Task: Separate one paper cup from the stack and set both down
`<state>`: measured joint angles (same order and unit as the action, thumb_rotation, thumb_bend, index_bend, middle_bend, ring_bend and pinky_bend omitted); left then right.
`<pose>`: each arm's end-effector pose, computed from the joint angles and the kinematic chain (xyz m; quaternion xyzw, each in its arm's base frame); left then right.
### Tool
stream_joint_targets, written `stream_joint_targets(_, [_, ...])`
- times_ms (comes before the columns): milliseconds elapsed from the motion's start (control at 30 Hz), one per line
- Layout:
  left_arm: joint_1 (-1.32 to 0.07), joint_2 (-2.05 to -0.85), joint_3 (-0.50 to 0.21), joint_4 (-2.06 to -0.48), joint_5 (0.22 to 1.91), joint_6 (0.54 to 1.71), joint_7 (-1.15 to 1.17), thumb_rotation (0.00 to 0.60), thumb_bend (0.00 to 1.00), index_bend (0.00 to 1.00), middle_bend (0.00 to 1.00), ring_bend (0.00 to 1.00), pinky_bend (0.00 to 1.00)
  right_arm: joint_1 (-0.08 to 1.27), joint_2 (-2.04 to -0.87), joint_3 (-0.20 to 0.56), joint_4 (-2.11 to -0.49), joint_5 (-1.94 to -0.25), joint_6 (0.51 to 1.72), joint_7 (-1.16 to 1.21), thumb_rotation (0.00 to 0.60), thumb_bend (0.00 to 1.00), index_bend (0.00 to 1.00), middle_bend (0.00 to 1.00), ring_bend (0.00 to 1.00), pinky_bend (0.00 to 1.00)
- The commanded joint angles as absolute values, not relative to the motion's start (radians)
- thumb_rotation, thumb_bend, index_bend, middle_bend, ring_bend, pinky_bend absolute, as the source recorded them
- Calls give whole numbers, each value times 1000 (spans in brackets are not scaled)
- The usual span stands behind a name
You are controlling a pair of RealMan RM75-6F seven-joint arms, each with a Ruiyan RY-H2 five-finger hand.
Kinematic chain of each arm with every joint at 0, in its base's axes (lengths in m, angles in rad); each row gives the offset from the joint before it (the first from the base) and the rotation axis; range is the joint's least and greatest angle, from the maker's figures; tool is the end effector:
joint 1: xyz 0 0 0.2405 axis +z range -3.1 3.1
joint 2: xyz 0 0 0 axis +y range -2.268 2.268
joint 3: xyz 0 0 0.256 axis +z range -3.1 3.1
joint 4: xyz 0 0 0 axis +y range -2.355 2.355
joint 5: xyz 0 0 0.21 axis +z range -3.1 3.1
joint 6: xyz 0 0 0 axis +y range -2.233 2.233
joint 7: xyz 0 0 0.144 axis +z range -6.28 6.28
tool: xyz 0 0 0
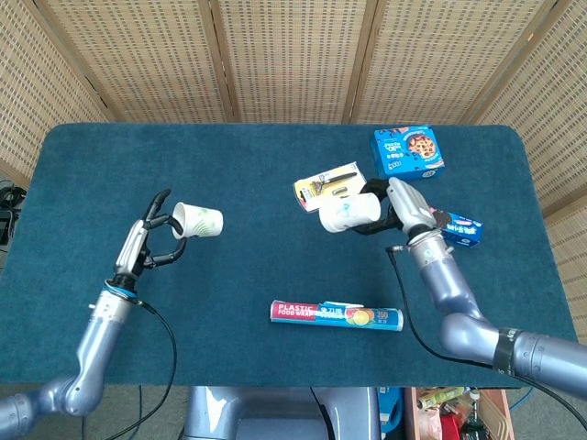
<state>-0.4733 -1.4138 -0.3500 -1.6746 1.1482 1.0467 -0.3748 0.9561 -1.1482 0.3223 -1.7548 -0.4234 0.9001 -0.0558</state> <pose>-0.1826 0.3237 0.0572 -0.4455 -0.6263 -0.5641 0.3019 -0.1088 -0.4025 0.1069 0.5342 -0.6068 0.4374 0.3937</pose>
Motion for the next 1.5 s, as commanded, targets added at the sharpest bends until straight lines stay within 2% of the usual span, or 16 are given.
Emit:
stream_joint_targets(33, [-483, -1348, -310, -1694, 1123, 1004, -270, 600, 433, 626, 56, 0, 0, 926, -1144, 274, -1761, -473, 960, -113, 600, 264, 753, 609, 482, 727])
stream_joint_targets(400, [-507, -1271, -235, -1758, 1063, 1012, 8, 600, 434, 626, 56, 0, 0, 837, -1154, 152, -1768, -608, 1092, -271, 600, 264, 753, 606, 482, 727])
stream_joint_targets(800, [-508, -1224, -154, -1778, 1021, 1037, 196, 600, 434, 624, 56, 0, 0, 754, -1175, 106, -1787, -636, 1134, -336, 600, 264, 753, 574, 482, 728])
stream_joint_targets(1000, [-485, -1227, -129, -1746, 1041, 1059, 185, 600, 434, 510, 6, 0, 0, 708, -1228, 91, -1754, -693, 1169, -336, 600, 264, 743, 510, 436, 703])
stream_joint_targets(1033, [-481, -1227, -127, -1742, 1044, 1061, 179, 600, 434, 466, 1, 0, 0, 702, -1233, 88, -1753, -701, 1173, -337, 600, 264, 723, 485, 409, 675])
stream_joint_targets(1167, [-465, -1226, -119, -1726, 1062, 1078, 159, 600, 434, 230, 0, 0, 0, 682, -1239, 88, -1762, -722, 1180, -345, 600, 263, 544, 319, 241, 532])
stream_joint_targets(1233, [-455, -1225, -117, -1721, 1069, 1090, 150, 600, 434, 155, 0, 0, 0, 670, -1243, 95, -1768, -740, 1194, -339, 600, 263, 472, 252, 173, 483])
stream_joint_targets(1400, [-431, -1201, -110, -1737, 1089, 1110, 121, 600, 433, 17, 0, 0, 0, 647, -1242, 95, -1788, -782, 1211, -343, 600, 260, 325, 95, 20, 341])
stream_joint_targets(1500, [-413, -1182, -101, -1754, 1110, 1130, 110, 600, 432, 0, 0, 0, 0, 627, -1238, 94, -1801, -806, 1216, -333, 600, 224, 217, 10, 0, 231])
